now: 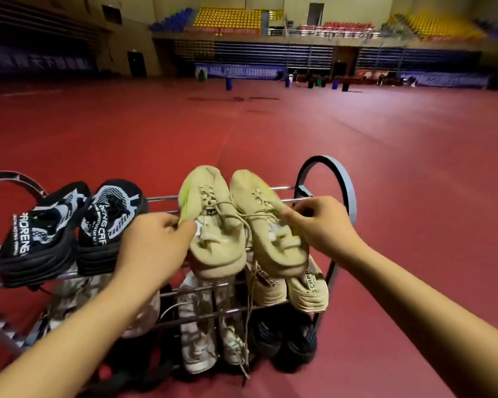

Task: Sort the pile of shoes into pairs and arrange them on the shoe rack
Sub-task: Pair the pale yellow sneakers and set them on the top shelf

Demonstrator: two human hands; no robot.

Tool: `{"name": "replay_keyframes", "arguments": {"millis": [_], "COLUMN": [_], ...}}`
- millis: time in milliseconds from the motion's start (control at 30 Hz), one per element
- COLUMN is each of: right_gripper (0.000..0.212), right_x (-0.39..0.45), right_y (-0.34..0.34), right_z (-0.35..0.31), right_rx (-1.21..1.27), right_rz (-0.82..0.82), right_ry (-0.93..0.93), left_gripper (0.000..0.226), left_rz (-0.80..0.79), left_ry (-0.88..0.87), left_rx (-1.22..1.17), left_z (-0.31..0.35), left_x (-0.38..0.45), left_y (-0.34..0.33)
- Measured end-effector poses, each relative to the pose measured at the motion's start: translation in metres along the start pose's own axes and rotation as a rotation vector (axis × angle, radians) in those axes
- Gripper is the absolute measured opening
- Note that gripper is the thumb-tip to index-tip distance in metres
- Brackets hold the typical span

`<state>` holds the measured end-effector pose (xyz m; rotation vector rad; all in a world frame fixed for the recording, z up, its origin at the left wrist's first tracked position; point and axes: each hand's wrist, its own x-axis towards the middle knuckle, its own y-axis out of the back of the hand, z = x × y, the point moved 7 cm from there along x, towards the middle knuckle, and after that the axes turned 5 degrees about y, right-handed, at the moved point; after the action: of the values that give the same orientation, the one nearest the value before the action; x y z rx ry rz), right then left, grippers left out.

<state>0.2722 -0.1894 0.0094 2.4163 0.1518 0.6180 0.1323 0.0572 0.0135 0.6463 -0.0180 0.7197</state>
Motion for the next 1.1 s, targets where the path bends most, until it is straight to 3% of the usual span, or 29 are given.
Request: {"name": "replay_keyframes", "arguments": {"millis": [67,167,233,367,467,567,733,1100], "right_gripper": [0.044,0.024,0.031,0.069,0.071,0.059,0.040,0.028], "right_x": [0.002,-0.016,-0.034,-0.064,-0.068,-0.068,-0.061,-0.059], "right_y": [-0.004,0.005,0.010,0.004,0.005,0.009,0.034,0.055], "right_z": [0.013,0.006,-0.004,-0.016,-0.017,-0.021,-0.018,0.011], "right_rx": [0.038,0.108,0.161,-0.069,-0.127,-0.098,-0.076,-0.293], "right_rz": [0.023,0.093,0.052,-0.168,-0.134,-0.070,0.133,0.238], "right_ry": [-0.060,-0.041,0.027,0.278,0.336,0.363,0.412,0.376], "left_gripper": [0.051,0.047,0.046,0.088,0.111,0.098,0.072,0.065], "left_rz": [-0.023,0.009,0.035,-0.092,-0.152,-0.114,-0.049,-0.088], "left_ry": [0.009,0.024,0.018,-0.094,-0.173,-0.235,-0.258,-0.216], "left_rx": [0.036,0.006,-0.034,-0.027,0.203,0.269,0.156,0.050], "left_z": [-0.007,-0.017,-0.020,-0.012,-0.003,0.008,0.027,0.050], "left_x": [0.009,0.002,-0.008,-0.027,-0.039,-0.041,-0.035,-0.019], "left_y": [-0.016,-0.021,-0.018,-0.024,-0.036,-0.045,-0.053,-0.096]}}
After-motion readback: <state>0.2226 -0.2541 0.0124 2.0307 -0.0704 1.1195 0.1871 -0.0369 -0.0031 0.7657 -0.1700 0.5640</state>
